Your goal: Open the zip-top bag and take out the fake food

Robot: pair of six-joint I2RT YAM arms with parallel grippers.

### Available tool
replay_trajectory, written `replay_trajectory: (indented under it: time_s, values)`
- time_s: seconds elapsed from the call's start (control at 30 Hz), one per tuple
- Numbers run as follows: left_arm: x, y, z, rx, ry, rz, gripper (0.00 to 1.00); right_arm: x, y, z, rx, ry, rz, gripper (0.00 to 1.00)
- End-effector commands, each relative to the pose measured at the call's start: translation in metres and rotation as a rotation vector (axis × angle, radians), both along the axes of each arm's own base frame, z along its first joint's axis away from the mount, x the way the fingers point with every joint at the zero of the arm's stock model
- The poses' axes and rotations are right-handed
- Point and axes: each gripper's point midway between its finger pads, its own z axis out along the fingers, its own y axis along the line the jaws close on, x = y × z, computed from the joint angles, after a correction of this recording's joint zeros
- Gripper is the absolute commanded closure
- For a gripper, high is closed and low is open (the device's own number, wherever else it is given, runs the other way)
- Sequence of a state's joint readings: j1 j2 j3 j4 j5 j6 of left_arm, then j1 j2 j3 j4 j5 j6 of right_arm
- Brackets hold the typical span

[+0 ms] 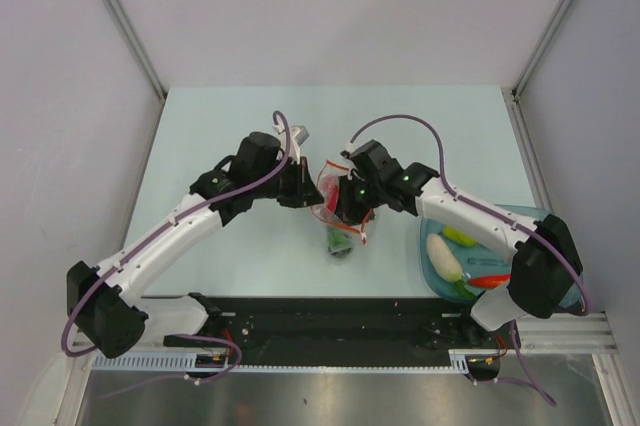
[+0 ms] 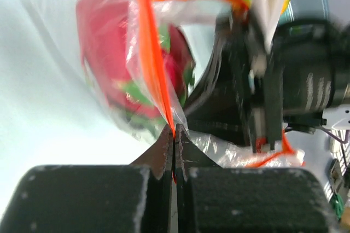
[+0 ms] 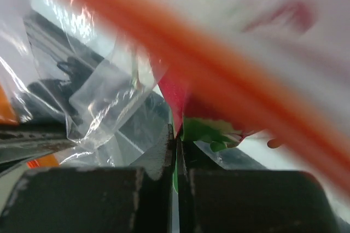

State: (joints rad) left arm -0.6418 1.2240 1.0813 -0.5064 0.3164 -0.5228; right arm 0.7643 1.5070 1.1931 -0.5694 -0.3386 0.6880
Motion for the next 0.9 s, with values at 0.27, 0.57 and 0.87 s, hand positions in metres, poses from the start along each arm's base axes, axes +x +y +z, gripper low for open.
replay_trajectory:
  time_s: [0.27,0.57,0.87]
  values:
    - [0.03,-0.015,0.039,-0.022,-0.11,-0.037,1.0,-0.015,0.023,0.032,0.021,-0.09,0.094,0.99]
    - [0.003,-0.019,0.021,-0.12,-0.025,-0.052,1.0,0.056,0.014,0.061,0.211,0.083,-0.305,1.0]
    - [-0.003,-0.025,0.021,-0.138,-0.011,-0.062,1.0,0.044,0.045,0.066,0.285,0.275,-0.409,1.0]
